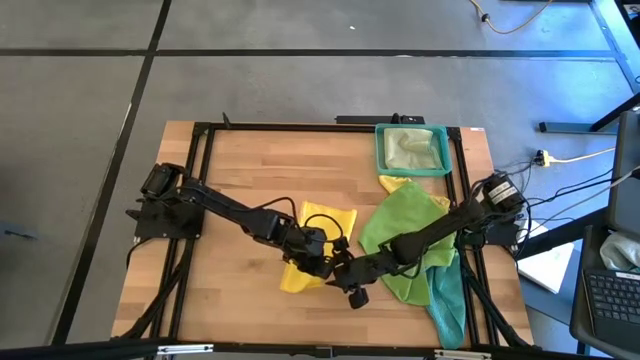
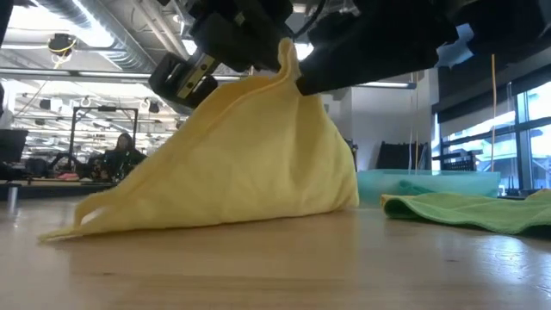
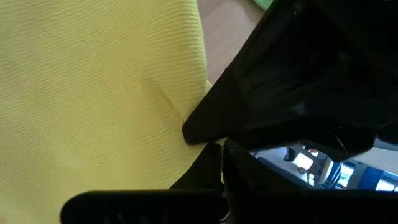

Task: Fold microfiber towels
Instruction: Fold the left yellow microfiber cloth

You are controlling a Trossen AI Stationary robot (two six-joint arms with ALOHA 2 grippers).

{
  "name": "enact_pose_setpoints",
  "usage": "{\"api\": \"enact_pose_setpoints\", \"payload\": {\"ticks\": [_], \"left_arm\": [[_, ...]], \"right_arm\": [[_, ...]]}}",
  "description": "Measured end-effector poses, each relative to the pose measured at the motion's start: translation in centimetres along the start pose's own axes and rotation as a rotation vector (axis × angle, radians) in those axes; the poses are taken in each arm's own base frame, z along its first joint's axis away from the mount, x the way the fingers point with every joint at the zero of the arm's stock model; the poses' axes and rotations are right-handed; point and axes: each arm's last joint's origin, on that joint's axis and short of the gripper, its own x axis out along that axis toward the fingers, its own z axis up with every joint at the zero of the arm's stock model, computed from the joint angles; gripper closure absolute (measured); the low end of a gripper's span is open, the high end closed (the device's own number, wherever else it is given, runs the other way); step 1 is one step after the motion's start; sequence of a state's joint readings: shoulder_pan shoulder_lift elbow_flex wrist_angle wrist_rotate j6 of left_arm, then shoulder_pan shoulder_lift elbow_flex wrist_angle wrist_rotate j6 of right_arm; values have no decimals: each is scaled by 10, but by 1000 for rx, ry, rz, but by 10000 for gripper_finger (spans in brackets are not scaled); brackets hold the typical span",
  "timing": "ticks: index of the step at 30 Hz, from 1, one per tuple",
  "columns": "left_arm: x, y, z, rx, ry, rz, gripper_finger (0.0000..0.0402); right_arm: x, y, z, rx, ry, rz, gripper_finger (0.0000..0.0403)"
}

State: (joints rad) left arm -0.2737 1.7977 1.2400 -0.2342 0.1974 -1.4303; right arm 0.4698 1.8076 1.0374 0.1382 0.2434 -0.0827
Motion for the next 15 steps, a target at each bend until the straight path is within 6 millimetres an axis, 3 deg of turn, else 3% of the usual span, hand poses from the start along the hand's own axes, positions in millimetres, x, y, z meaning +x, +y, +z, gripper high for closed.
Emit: {"api": "enact_pose_setpoints", "payload": {"ticks": [7, 15], "left_arm": [[0, 0, 0, 0, -1, 1, 401], [0, 0, 0, 19, 1, 2, 401]], "right_arm": [[1, -2, 0, 2, -4, -29, 243], [1, -3, 0, 1, -1, -17, 329]]}}
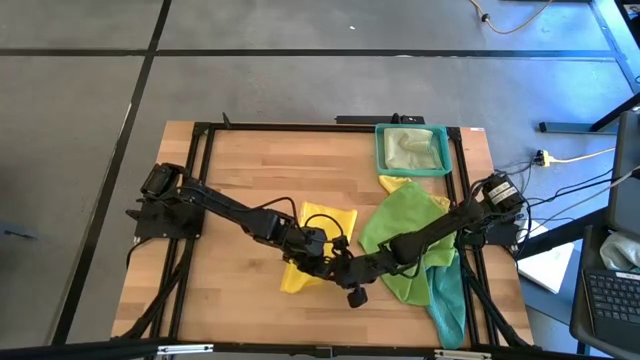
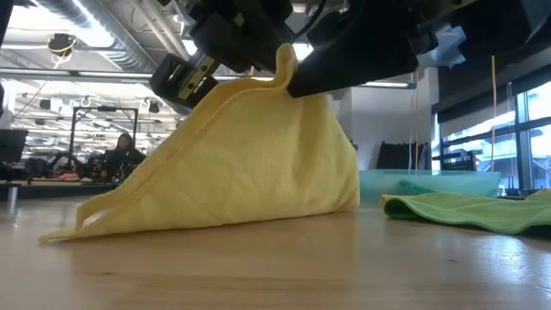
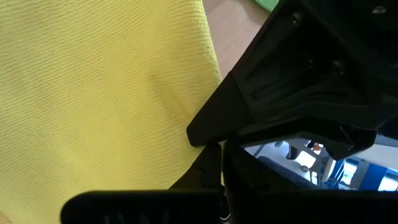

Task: Fold microfiber towels
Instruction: Fold the left yellow microfiber cloth

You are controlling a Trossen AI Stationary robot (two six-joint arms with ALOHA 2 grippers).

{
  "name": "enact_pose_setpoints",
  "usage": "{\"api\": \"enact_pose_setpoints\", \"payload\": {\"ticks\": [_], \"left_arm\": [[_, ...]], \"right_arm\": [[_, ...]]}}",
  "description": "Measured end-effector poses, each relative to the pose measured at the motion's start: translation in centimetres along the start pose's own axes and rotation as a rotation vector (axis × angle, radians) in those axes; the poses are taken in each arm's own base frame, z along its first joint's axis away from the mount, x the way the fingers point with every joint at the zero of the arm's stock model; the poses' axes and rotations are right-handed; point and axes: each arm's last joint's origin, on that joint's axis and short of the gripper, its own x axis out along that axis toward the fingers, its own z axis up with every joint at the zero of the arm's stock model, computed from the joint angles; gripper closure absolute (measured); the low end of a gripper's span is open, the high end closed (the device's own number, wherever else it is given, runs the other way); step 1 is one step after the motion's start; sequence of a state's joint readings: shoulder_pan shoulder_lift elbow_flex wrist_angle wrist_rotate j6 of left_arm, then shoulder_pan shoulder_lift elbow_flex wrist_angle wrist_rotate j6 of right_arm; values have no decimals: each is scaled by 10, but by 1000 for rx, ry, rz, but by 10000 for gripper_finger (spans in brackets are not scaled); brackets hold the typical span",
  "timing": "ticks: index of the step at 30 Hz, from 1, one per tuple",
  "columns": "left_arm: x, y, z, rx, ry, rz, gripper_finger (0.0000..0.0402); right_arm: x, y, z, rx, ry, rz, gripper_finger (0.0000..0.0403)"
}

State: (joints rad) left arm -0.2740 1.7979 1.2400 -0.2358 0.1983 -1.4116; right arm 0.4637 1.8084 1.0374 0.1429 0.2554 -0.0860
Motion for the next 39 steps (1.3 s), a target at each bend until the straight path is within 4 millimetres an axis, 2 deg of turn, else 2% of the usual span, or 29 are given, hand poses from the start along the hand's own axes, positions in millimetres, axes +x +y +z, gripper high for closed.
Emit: {"api": "enact_pose_setpoints", "payload": {"ticks": [6, 14, 19, 25, 28, 32, 35, 39], "left_arm": [[0, 0, 0, 21, -12, 2, 398], [0, -1, 3, 73, -33, -8, 362], [-5, -1, 5, 132, -17, -7, 348], [-36, 5, 4, 232, -53, 131, 355], [-51, -4, 2, 282, -122, 83, 357], [-52, -13, -15, 340, -117, 27, 346], [-48, -9, -34, 370, -85, 86, 322], [-42, 1, -56, 351, -141, 160, 281]], "right_arm": [[0, 1, -2, 23, 20, 40, 391], [-1, 3, -8, 38, 80, 77, 377], [-1, 3, -11, 62, 116, 86, 391], [-2, 0, -21, 169, 224, 71, 387], [-2, -3, -22, 197, 233, 61, 382], [-1, -10, -24, 221, 247, 56, 390], [-5, -18, -22, 233, 249, 41, 395], [-12, -29, -16, 252, 230, 24, 389]]}}
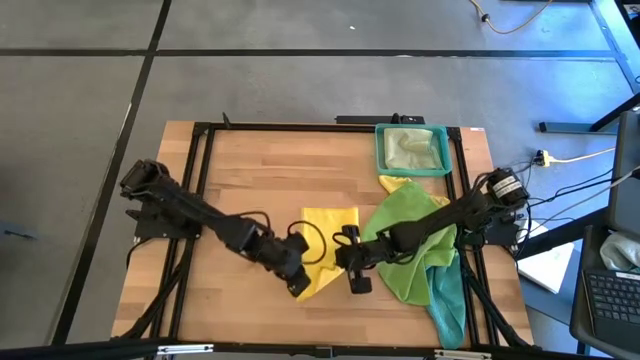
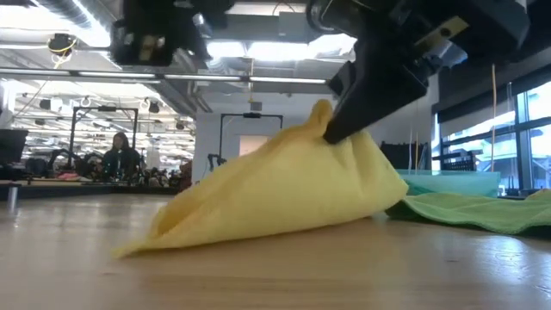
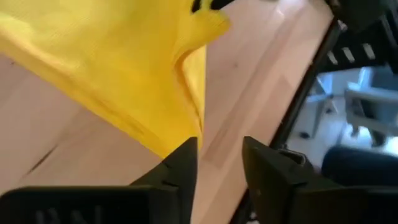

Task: Fold microfiber towels
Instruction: Fold the left yellow microfiber cloth

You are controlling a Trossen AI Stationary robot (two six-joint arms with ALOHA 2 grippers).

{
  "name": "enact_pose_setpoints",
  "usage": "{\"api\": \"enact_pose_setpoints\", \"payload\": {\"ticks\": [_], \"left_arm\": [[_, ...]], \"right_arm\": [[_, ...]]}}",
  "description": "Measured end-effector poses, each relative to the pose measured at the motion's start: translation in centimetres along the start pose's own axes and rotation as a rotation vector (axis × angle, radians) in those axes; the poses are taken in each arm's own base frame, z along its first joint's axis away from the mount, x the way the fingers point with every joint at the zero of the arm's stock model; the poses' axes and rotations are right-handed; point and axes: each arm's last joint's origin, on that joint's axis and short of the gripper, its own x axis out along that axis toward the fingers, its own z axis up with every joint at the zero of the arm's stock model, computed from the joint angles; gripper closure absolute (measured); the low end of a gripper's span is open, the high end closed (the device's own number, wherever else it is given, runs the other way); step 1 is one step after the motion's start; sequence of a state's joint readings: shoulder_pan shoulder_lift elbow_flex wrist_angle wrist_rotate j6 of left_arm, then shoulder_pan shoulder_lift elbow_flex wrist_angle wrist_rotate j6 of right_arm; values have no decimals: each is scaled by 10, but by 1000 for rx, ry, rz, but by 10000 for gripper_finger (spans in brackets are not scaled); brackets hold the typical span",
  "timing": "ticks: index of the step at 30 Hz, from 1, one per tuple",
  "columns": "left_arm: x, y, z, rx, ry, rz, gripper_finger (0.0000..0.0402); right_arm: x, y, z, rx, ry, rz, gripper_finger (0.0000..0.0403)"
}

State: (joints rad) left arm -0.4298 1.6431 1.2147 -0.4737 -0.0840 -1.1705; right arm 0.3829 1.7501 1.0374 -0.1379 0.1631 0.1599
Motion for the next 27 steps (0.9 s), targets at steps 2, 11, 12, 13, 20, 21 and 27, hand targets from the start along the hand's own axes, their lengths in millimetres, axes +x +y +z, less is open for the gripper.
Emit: {"api": "enact_pose_setpoints", "payload": {"ticks": [2, 11, 12, 13, 20, 21, 27], "left_arm": [[0, -6, -8, -10, -43, -13, 258], [41, -12, -44, -1, -100, 39, 189], [47, -10, -46, -12, -100, 53, 186], [50, -9, -47, -26, -104, 65, 184], [52, -3, -47, -38, -185, 134, 182], [52, -3, -46, -37, -199, 134, 181], [51, -2, -47, 64, -192, 159, 165]], "right_arm": [[0, -4, 2, 24, -5, -7, 385], [0, -11, 2, 66, 11, 13, 391], [1, -11, 1, 66, 13, 19, 391], [1, -11, 1, 67, 15, 26, 389], [1, -11, 1, 64, 19, 35, 387], [1, -11, 1, 64, 19, 36, 388], [1, -11, 1, 63, 21, 44, 383]]}}
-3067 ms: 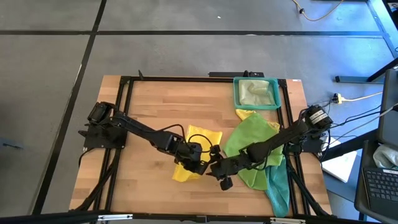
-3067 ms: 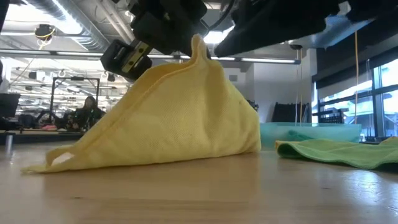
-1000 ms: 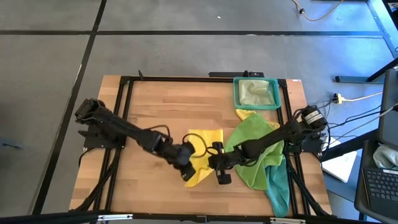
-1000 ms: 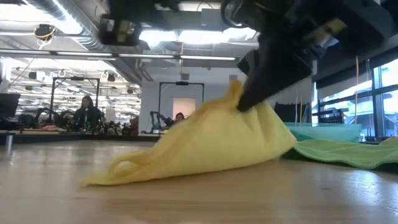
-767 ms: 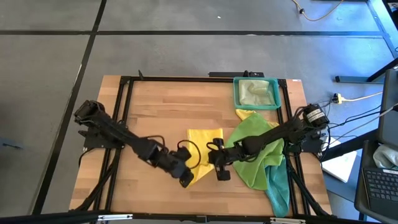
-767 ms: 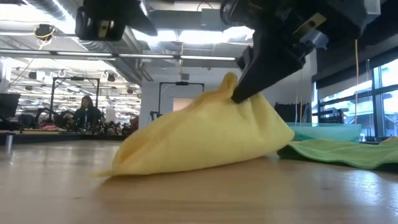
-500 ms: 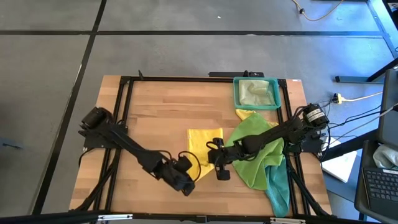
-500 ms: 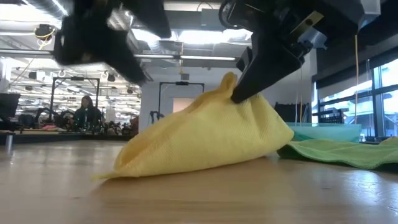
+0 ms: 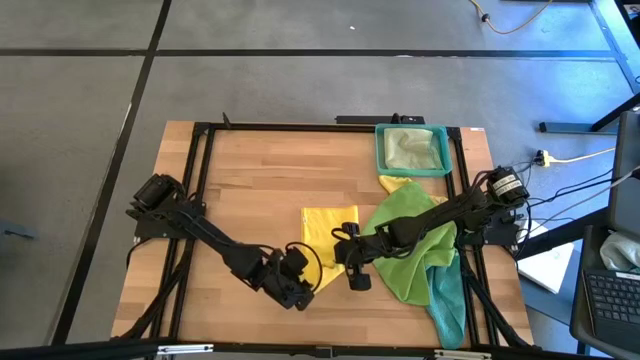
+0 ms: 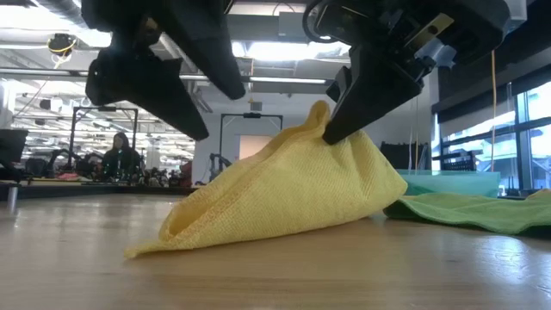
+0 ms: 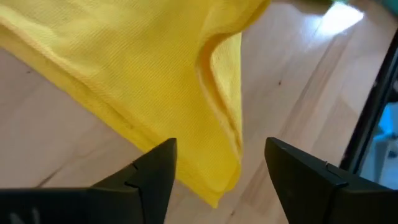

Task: Fold microfiber towels
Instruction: Fold the left yellow microfiber cloth

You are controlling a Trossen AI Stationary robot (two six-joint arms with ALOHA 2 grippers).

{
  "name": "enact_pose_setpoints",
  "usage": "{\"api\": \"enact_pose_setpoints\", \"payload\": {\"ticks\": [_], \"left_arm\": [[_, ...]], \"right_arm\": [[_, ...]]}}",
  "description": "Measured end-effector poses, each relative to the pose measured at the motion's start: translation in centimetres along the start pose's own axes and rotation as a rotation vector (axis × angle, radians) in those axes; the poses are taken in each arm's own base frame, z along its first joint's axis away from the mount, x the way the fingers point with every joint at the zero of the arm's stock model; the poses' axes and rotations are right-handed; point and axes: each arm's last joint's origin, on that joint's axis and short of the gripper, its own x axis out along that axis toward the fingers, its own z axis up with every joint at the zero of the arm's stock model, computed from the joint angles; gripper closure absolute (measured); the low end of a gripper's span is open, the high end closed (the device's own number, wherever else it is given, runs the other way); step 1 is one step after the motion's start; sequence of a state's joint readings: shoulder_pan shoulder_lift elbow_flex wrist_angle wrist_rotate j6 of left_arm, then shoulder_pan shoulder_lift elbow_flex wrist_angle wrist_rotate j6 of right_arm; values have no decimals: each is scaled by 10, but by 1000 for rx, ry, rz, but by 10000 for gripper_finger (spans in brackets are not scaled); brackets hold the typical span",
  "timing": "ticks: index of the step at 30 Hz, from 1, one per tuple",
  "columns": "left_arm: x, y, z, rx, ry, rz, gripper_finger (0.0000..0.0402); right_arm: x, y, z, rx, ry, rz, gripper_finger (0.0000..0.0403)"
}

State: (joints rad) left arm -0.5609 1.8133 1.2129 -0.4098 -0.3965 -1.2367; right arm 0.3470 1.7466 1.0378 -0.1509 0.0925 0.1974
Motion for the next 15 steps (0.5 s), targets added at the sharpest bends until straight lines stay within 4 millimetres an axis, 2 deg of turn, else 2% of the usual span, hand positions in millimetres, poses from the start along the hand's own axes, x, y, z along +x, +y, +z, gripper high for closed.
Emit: {"api": "enact_pose_setpoints", "payload": {"ticks": [5, 10, 15], "left_arm": [[12, 1, -7, 22, 26, 12, 151], [31, -5, -12, -53, 31, -49, 134], [40, -1, -18, -94, 43, -17, 123]], "right_arm": [[0, 0, 0, -5, -1, 0, 384], [0, 0, 0, -18, -3, 0, 389], [0, 0, 0, -17, -3, 0, 384]]}}
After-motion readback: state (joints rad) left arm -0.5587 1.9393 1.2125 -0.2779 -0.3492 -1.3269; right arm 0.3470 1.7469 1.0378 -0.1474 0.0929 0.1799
